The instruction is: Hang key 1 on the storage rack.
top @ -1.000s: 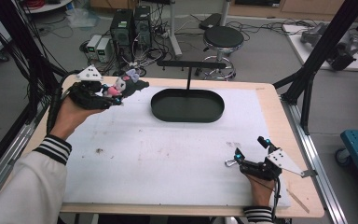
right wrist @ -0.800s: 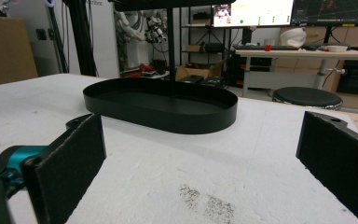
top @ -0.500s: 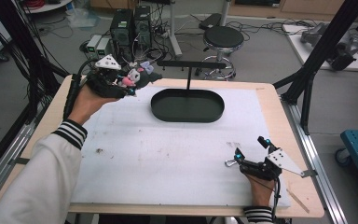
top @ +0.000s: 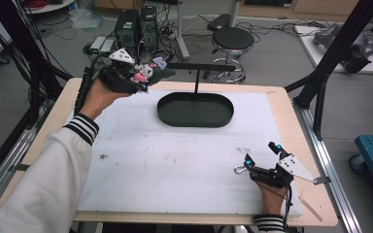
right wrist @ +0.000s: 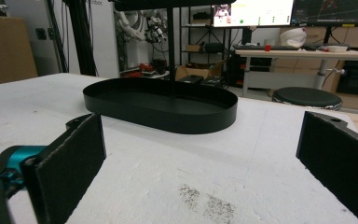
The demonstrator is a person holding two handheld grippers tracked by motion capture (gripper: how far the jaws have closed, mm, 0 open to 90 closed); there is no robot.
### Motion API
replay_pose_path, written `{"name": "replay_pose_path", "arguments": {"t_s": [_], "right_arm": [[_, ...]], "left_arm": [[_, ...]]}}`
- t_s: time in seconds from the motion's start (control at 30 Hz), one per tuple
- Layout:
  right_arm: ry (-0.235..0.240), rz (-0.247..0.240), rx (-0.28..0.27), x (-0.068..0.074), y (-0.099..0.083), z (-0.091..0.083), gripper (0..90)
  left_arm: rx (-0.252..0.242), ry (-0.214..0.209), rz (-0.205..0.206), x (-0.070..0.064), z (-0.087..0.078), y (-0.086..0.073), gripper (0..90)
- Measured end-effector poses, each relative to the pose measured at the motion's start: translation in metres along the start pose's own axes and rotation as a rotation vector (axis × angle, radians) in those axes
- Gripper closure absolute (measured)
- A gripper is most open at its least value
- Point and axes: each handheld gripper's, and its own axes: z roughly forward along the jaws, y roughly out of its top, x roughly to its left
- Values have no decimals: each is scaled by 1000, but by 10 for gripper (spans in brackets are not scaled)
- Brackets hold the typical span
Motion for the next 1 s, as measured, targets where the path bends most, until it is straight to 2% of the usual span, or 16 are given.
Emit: {"name": "replay_pose_path", "arguments": {"t_s": [0.2,0.33,0.47,1.0], "right_arm": [[-1,-1,-1,0,0,0,5],[1,1,-1,0,0,0,5],[-1,0,-2,0,0,0,5],[-1,5,-6,-1,0,0,5]], "left_arm": [[5,4,0,5,5,8,543],[1,7,-13,8,10,10,543],[16,9,-16,10,14,11,543],[39,11,-21,9,35,15,543]]}}
